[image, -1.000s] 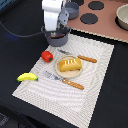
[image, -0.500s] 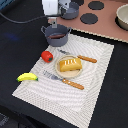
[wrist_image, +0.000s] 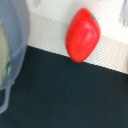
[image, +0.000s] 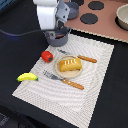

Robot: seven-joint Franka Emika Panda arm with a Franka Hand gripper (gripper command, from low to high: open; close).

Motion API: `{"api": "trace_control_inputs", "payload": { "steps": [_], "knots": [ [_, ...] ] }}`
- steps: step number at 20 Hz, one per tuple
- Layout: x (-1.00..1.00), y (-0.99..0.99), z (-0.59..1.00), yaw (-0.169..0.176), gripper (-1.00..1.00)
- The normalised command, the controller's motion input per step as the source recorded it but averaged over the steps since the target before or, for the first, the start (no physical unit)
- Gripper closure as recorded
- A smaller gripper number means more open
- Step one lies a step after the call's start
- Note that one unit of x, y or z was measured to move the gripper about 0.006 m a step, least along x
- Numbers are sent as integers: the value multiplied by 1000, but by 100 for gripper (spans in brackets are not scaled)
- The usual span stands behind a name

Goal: Interact with the objects in diverse but meaningful ways.

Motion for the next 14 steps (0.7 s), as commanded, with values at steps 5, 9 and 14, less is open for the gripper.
{"api": "trace_control_inputs", "payload": {
  "steps": [5,9,14],
  "knots": [
    [-31,-230,-247,-146,-100],
    [-166,-17,-294,-72,-100],
    [-187,0,-368,-10,-100]
  ]
}}
